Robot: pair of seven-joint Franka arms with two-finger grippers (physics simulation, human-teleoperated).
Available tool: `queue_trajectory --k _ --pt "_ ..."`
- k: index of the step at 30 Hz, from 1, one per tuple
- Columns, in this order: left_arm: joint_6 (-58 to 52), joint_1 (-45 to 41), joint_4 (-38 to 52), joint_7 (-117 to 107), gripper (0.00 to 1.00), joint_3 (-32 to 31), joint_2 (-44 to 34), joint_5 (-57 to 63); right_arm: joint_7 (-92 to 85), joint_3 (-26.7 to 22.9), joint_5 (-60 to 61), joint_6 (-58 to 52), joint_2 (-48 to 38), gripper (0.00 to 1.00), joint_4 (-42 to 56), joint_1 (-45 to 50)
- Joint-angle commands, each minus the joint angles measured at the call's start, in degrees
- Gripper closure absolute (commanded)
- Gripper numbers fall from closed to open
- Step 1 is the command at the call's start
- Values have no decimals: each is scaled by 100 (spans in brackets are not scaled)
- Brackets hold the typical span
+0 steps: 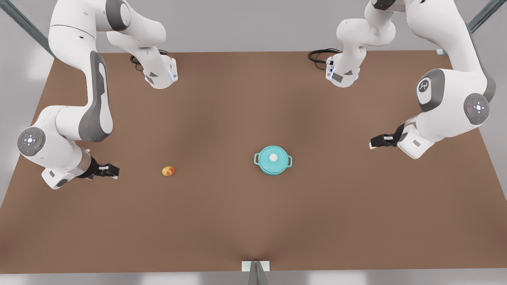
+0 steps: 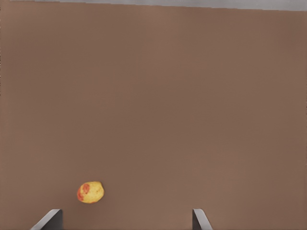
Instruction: Open the pot lid and put the potato into the pot
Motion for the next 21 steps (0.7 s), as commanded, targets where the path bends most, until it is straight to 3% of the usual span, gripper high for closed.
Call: queue_trajectory --k 1,4,7,10,13,16,21 --pt "411 31 2 -324 0 -23 -2 -35 -338 -1 4 497 -6 0 3 6" --pt "490 -338 -25 -350 0 -365 112 96 -382 34 -23 497 2 0 3 76" --pt "991 -2271 -77 -2731 0 -612 534 808 -346 87 -260 497 196 0 91 1034" --pt "1993 -3361 -315 -4902 0 -612 1009 826 -918 78 -454 497 336 0 99 1421" --pt "2951 -3283 -921 -4938 0 -542 1299 835 -1742 52 -339 550 451 0 73 1298" --pt "3188 -3116 -921 -4876 0 -515 1589 1037 -6410 78 -304 691 574 0 82 1184" --pt "4050 -3327 -1246 -5061 0 -515 1729 1028 -7193 87 -75 681 582 0 91 1201"
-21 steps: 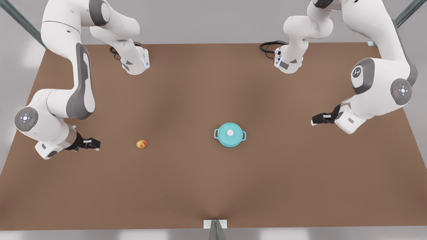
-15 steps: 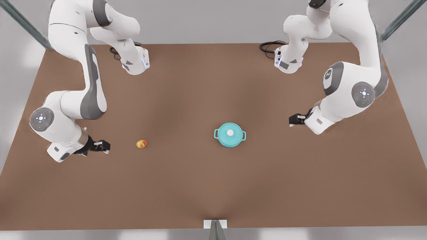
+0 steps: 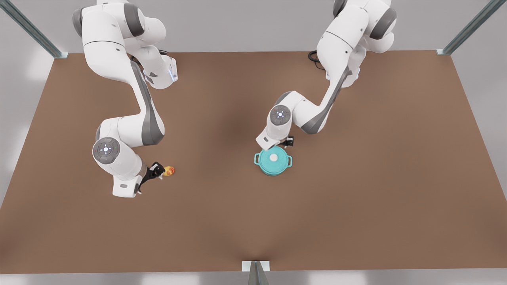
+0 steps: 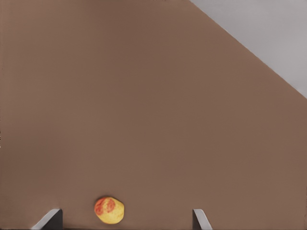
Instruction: Open the pot lid and put the potato into the pot
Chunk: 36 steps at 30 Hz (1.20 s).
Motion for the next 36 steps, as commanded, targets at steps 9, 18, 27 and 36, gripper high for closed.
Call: queue_trajectory --k 9,18,27,36 --pt "1317 81 237 -2191 0 4 709 691 -5223 -44 120 1549 -574 0 -1980 -40" --pt "1431 55 166 -2182 2 4 858 700 -5214 -27 102 3017 -214 0 -2868 13" --pt "1273 116 237 -2059 85 13 771 700 -5223 -27 85 2973 -152 0 -3255 13" --pt "630 2498 2205 1729 81 22 2167 673 -5100 -27 111 3149 129 0 -3448 4"
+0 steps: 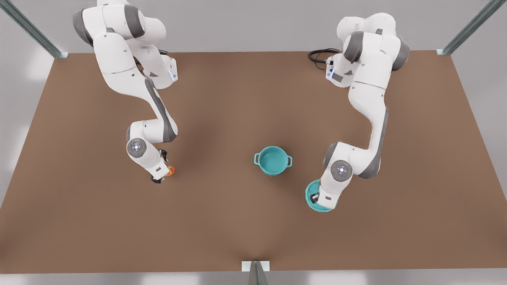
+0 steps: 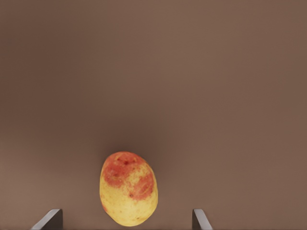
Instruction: Open the pot lid and put the potato into the pot
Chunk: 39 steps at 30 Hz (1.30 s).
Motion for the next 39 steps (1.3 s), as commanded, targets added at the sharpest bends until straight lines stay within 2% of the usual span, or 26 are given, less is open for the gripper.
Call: queue_trajectory --k 1,3,4,5,9,12,13,14,15,16,17,18,28,35,39 --pt "313 209 306 2744 81 -2 412 -73 -645 0 20 114 86 0 8 0" --pt "559 262 324 2744 78 -2 588 -73 -636 0 20 237 192 0 -1 0" --pt "621 262 333 2744 43 -2 624 -73 -628 0 20 237 201 0 -1 0" --pt "560 262 420 2762 0 -11 580 -73 -628 0 20 298 227 0 8 0" --pt "244 271 474 2902 0 50 466 119 -628 9 20 316 289 0 -1 0" --pt "-564 280 421 3358 0 182 158 428 -575 26 29 316 298 0 -1 17" --pt "-1793 289 430 4492 0 384 -447 349 -575 26 29 316 306 0 -1 26" --pt "-3314 727 430 5204 0 367 -1589 -615 -575 26 29 316 298 0 -1 26" --pt "-3905 1106 351 5144 0 367 -2425 -1471 -575 70 29 316 298 3 8 26" --pt "-3160 1133 -702 5135 0 358 -3374 -1515 -583 70 29 316 298 10 -1 26" --pt "-3263 1097 -388 5117 0 341 -3200 -1488 -584 70 29 316 298 12 -1 26" --pt "-3466 1054 -159 4889 0 306 -3041 -1453 -592 79 29 307 298 18 8 26" --pt "-3475 1071 -168 4581 0 341 -2971 -1462 -663 132 29 254 271 54 8 17" --pt "-3483 1062 -203 4563 0 341 -2971 -1462 -733 149 29 0 34 56 34 26" --pt "-3545 1062 -212 4555 0 332 -2971 -1453 -698 465 29 -290 -230 56 140 26"
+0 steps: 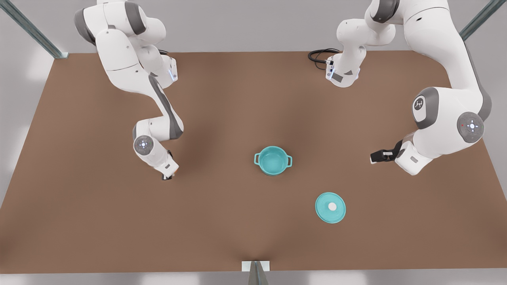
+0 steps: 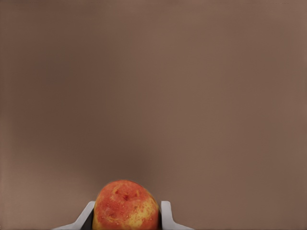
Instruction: Open the pot lid and put the potato into the pot
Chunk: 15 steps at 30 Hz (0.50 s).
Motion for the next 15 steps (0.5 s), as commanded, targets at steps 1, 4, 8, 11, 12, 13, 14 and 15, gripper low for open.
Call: queue_trajectory --k 1,4,8,11,12,13,14,15 --pt "-83 0 9 525 0 -3 -7 6 -67 104 -8 -237 -69 56 49 2" --pt "-83 0 9 516 0 -3 -7 6 -49 350 0 -237 -104 56 145 2" --pt "-83 0 9 516 0 -3 -7 15 197 781 167 -280 -140 56 286 64" --pt "-83 0 9 516 0 -3 -7 15 364 1018 167 -280 -131 56 470 196" --pt "-83 0 9 507 0 -3 -7 15 434 1018 176 -368 -122 56 558 292" --pt "-83 0 1 446 0 -3 -7 15 478 1150 404 -403 -122 56 637 301" --pt "-83 0 0 446 0 -3 -7 15 505 1159 571 -403 -104 56 734 494" --pt "-83 0 0 446 0 -3 -7 15 592 1159 686 -395 -52 56 857 661"
